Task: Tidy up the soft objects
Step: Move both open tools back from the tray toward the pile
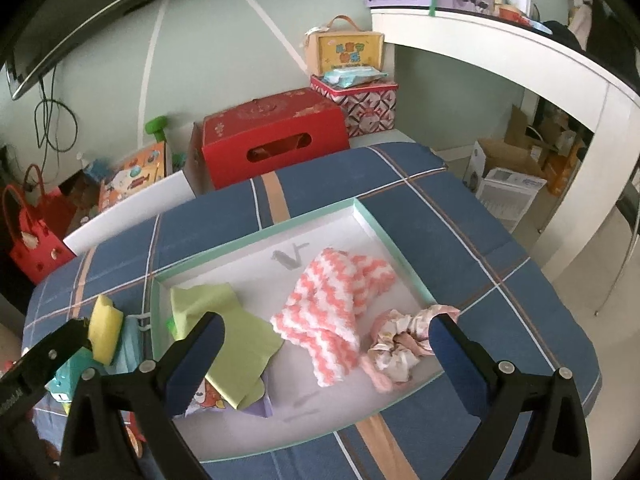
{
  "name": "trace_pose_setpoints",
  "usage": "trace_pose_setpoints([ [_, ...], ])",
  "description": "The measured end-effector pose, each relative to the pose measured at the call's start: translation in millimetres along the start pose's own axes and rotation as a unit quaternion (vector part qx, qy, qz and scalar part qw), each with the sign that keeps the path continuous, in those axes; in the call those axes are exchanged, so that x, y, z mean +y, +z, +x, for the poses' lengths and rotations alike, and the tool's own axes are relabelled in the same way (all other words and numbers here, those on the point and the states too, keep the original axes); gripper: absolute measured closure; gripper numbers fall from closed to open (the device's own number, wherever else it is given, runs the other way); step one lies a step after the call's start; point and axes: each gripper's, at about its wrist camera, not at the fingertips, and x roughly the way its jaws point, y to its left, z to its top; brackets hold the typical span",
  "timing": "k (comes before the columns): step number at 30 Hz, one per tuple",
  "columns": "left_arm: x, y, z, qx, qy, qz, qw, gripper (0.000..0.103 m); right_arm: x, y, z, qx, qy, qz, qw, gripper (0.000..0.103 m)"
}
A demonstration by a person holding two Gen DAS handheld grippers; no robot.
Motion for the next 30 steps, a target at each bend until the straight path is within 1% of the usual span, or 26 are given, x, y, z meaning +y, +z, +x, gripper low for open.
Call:
trace_pose_setpoints([
  [3, 13, -2, -13, -0.001, 0.034, -0.003, 0.9994, 0.007, -10, 0, -3, 0.009, -0.002, 0.018, 1.0, 0.0],
  [5, 24, -4, -21, -0.004, 0.046, -0.012, 0.9989, 0.007, -16, 0, -6, 0.012, -0.006, 0.027, 1.0, 0.0],
  [9, 51, -11, -38, -0.009, 0.073, -0.035, 0.9967, 0.007, -28, 1, -18, 0.004, -0.011, 0.049, 0.999, 0.0],
  [13, 76, -19, -52, -0.018, 0.105, -0.059, 0.9926, 0.007, -36, 2, -26, -0.004, -0.013, 0.067, 0.998, 0.0],
  [20, 120, -30, -70, -0.028, 0.108, -0.123, 0.9861, 0.007, -39, 3, -35, -0.015, -0.016, 0.081, 0.996, 0.0],
  [26, 141, -40, -76, -0.03, 0.111, -0.153, 0.9814, 0.007, -33, 2, -43, -0.026, 0.006, 0.086, 0.996, 0.0],
  [30, 152, -46, -77, -0.03, 0.112, -0.169, 0.9787, 0.007, -28, 1, -50, -0.035, 0.001, 0.083, 0.996, 0.0],
])
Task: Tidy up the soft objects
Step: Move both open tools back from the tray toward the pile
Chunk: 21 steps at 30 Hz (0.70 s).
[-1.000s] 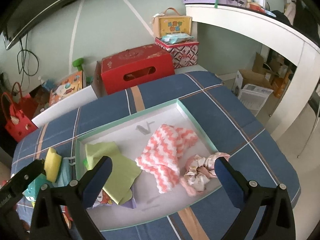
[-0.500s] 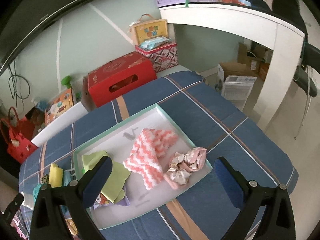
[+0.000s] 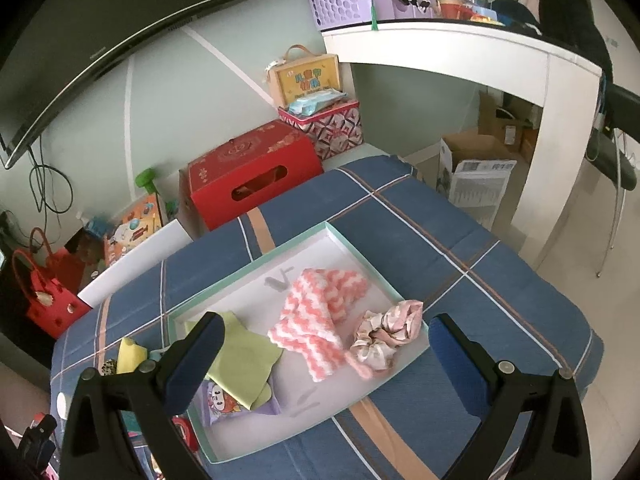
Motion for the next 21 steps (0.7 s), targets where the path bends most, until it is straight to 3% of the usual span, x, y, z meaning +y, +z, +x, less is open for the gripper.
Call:
trace_pose_setpoints([
  [11, 27, -16, 8, 0.024, 0.017, -0.017, 0.9994, 0.007, 20, -21, 6, 0.03, 0.018, -0.025, 0.999, 0.0],
  [16, 44, -22, 13, 0.035, 0.029, -0.031, 0.9985, 0.007, 53, -40, 16, 0.053, 0.032, -0.064, 0.996, 0.0],
  [21, 51, -25, 20, 0.047, 0.039, -0.036, 0.9975, 0.007, 102, -71, 34, 0.098, 0.069, -0.132, 0.984, 0.0],
])
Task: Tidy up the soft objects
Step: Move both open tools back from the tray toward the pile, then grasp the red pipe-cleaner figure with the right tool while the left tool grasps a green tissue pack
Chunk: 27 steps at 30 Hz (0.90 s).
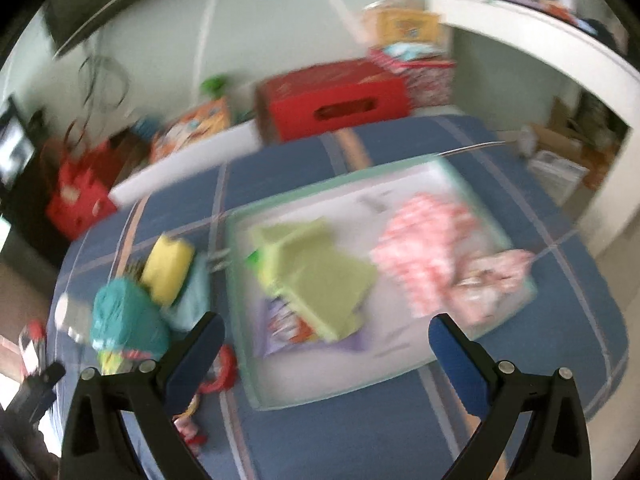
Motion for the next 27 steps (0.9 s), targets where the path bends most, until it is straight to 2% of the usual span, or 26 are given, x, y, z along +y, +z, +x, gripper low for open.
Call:
trace_pose_setpoints([
  [5, 8, -1, 16, 0.022, 0.012, -0.012, 0.9996, 0.007, 47, -19, 19, 0.037, 0.038, -0.072, 0.996, 0.0],
  [12, 8, -3, 34, 0.046, 0.01, -0.007, 0.9988, 0.007, 100, -51, 45, 0.093, 0.083, -0.158, 0.98, 0.0],
  [15, 9, -3, 41, 0.058, 0.009, -0.008, 0.9982, 0.007, 110, -62, 52, 0.108, 0.081, -0.178, 0.975, 0.002],
  [22, 14, -2, 48, 0.069, 0.006, -0.016, 0.9975, 0.007, 123, -87, 64, 0.143, 0.079, -0.203, 0.965, 0.016],
  [27, 17, 0, 49, 0.069, -0.004, -0.02, 0.9974, 0.007, 134, -110, 69, 0.164, 0.076, -0.224, 0.958, 0.02],
])
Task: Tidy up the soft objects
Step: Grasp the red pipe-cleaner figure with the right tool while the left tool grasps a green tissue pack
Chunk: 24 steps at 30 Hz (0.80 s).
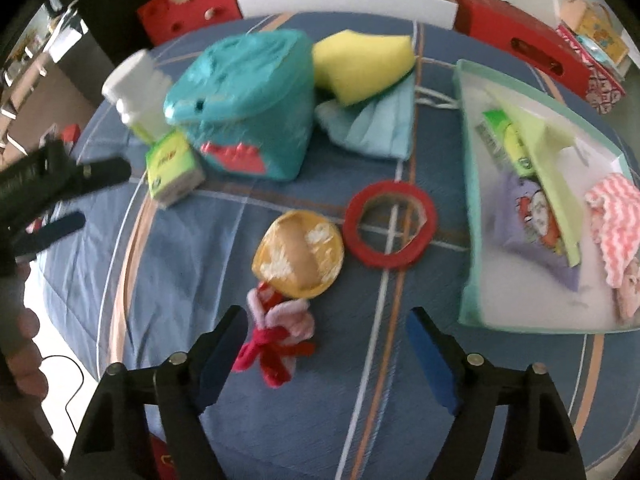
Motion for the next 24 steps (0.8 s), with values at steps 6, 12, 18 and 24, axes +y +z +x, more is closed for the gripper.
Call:
trace_pose_setpoints([
  [6, 6, 1, 0, 0.004, -0.006, -0.007, 1.0, 0.007, 17, -12, 12, 0.022, -0.008, -0.023, 0.999, 0.033],
  [12, 11, 4, 4, 0.008, -0.007, -0.019, 0.9998, 0.007, 14, -14, 10, 0.015, -0.01, -0.01, 1.0, 0.05],
  [18, 10, 11, 13, 0.019, -0.011, -0.027, 0.9994, 0.007, 2, -6, 8, 0.012, 0.004, -0.007, 1.0, 0.067],
  [24, 5, 21, 24, 0.018, -0.003, -0.031, 0.9993, 0.007, -7, 4, 6, 0.005, 0.014, 0.002, 1.0, 0.069],
])
